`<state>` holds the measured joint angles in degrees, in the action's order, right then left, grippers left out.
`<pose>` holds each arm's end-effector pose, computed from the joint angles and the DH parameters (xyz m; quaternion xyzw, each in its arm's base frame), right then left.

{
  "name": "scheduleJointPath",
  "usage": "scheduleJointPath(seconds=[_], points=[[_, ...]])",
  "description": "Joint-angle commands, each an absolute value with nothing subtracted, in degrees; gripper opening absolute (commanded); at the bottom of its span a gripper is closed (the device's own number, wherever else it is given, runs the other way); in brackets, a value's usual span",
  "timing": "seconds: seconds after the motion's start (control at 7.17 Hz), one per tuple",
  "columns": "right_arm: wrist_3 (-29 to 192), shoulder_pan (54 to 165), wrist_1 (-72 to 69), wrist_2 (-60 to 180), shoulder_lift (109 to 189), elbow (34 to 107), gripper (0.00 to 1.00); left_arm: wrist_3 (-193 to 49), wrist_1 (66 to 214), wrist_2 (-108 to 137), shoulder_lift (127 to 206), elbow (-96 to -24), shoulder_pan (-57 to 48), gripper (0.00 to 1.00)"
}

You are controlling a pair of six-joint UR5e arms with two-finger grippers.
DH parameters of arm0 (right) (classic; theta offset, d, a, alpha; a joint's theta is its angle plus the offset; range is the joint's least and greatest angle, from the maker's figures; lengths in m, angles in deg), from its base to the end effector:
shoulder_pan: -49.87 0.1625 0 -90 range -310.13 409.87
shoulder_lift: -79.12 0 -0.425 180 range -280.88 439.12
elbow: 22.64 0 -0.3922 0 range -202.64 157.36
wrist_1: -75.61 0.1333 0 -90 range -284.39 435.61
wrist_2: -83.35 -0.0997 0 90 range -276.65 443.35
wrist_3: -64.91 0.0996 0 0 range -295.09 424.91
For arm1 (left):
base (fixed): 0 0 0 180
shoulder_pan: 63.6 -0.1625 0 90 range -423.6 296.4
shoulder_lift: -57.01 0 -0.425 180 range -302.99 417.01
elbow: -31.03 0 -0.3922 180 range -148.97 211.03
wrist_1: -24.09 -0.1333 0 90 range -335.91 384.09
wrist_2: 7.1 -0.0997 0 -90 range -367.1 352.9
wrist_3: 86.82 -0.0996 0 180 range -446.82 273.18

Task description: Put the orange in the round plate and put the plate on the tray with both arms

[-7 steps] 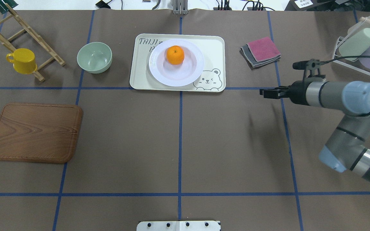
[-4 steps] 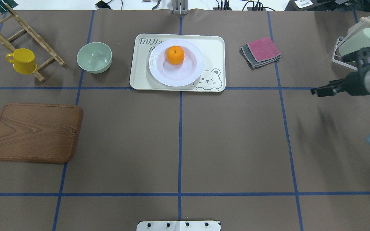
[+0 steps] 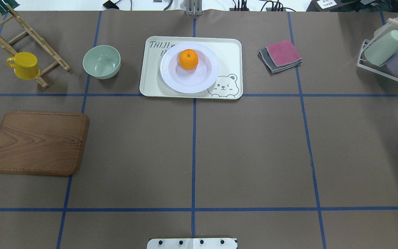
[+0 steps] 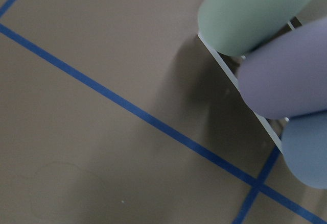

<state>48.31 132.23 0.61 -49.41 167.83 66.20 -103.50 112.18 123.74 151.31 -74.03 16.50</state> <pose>-0.0037 -0.5212 0.6311 0.1504 -0.3507 -0.2407 0.8924 0.0222 -0.5236 0.4983 0.1623 0.3359 0.2644 0.8893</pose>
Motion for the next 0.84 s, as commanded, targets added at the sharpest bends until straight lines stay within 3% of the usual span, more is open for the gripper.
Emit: scheduleJointPath(seconds=[0.0, 0.7], points=[[40.0, 135.6, -14.7, -49.5, 165.1, 68.4, 1.0, -103.6, 108.6, 125.8, 149.0, -72.4, 19.6, 1.0], [39.6, 136.2, -19.3, -49.5, 168.2, 70.8, 1.0, -101.8, 108.6, 132.7, 147.5, -67.9, 21.8, 1.0]])
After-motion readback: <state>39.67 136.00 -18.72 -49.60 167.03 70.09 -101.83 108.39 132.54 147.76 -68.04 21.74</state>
